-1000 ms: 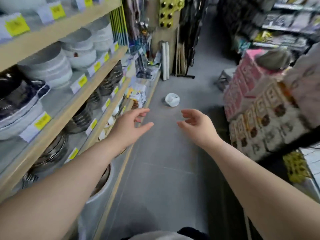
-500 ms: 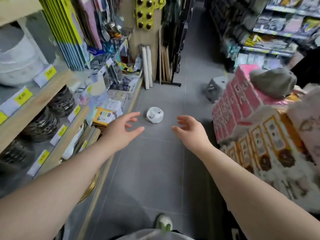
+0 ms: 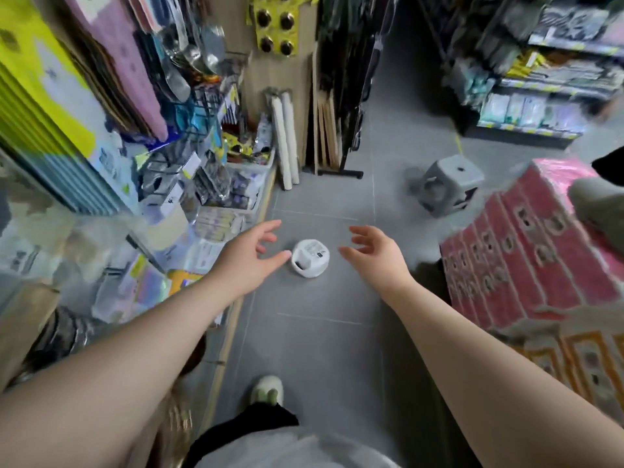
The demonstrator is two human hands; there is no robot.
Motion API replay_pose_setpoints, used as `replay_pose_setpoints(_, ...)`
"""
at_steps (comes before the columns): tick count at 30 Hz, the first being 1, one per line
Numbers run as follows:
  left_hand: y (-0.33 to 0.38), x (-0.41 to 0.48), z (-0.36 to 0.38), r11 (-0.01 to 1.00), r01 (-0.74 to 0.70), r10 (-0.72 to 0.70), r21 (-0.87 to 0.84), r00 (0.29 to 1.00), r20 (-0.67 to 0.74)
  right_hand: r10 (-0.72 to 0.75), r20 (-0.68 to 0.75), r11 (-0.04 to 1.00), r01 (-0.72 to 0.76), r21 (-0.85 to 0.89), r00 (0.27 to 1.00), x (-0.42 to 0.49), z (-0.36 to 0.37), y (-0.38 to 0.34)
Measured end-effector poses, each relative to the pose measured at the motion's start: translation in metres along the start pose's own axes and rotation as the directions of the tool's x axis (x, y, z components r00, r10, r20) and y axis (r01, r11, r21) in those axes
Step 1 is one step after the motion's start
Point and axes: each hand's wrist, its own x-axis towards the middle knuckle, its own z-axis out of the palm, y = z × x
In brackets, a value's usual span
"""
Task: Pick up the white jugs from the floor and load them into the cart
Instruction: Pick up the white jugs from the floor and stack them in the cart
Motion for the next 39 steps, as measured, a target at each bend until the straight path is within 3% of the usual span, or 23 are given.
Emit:
replay_pose_setpoints(11,-0.012,0.213,0.008,0.994,0.065,-0.077,0.083,0.986,0.146,0.189,0.002,0.978,-0.189,0.084,0.982,0.194,0.017,0.007)
replay_pose_setpoints(20,-0.064,0.381,0.073,0.976,0.204,-0.212,0.074,0.972,0.107,0.328,0.094,0.944,-0.329,-0.006,0.940,0.379,0.035,0.081)
replay_pose_setpoints(31,-0.304,0.493,0.241,0.941,0.304,-0.331,0.150,0.920,0.212,0.553,0.082,0.828,-0.557,0.056,0.829,0.499,0.184,0.316)
replay_pose_setpoints(39,-0.464,0.537,0.348,0.933,0.336,-0.360,0.131,0.886,0.291,0.621,0.050,0.774,-0.622,0.120,0.782,0.536,0.295,0.468)
